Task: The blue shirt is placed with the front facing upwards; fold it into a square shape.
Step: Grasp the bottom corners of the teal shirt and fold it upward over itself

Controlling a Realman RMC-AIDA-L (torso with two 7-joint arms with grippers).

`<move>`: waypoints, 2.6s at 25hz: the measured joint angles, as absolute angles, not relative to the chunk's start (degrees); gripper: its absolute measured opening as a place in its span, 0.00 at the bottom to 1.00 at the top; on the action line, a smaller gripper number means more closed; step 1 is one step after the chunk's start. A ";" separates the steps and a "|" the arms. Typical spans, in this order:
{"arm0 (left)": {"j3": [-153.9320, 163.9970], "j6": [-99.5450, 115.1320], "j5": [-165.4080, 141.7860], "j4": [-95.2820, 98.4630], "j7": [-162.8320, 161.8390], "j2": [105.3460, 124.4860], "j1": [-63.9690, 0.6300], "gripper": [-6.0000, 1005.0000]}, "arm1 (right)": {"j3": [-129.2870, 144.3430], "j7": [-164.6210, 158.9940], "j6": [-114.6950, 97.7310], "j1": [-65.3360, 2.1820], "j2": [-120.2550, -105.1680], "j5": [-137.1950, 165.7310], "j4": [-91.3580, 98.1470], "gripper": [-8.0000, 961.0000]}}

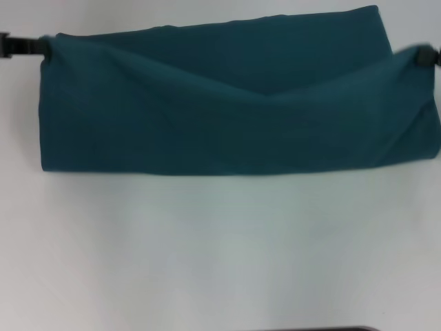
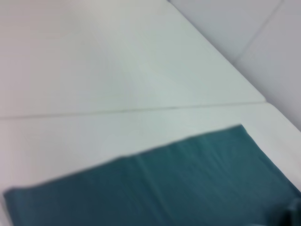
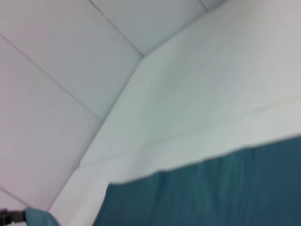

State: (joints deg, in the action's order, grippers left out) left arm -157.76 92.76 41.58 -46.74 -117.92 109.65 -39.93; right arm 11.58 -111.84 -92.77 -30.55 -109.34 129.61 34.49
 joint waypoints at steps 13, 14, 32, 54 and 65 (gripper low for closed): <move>-154.32 69.86 43.25 -42.60 -117.72 116.03 -42.53 0.04 | 11.99 -105.56 -70.71 -36.79 -115.56 126.15 31.21 0.04; -153.62 68.48 43.36 -42.41 -117.72 116.35 -42.58 0.04 | 12.22 -103.62 -67.17 -37.09 -115.86 125.07 29.46 0.04; -148.10 49.68 46.16 -39.61 -117.52 120.34 -44.04 0.04 | 13.06 -92.27 -49.83 -41.28 -117.22 118.47 22.21 0.04; -145.46 42.09 47.06 -39.49 -117.94 120.87 -44.51 0.04 | 14.00 -92.38 -44.10 -43.98 -117.46 118.39 22.30 0.04; -143.11 39.05 47.18 -38.30 -117.70 121.42 -44.49 0.04 | 15.03 -91.41 -42.03 -44.21 -118.13 118.38 22.14 0.05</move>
State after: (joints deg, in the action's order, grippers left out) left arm -143.11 39.05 47.18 -38.30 -117.70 121.42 -44.49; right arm 15.03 -91.41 -42.03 -44.21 -118.13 118.38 22.14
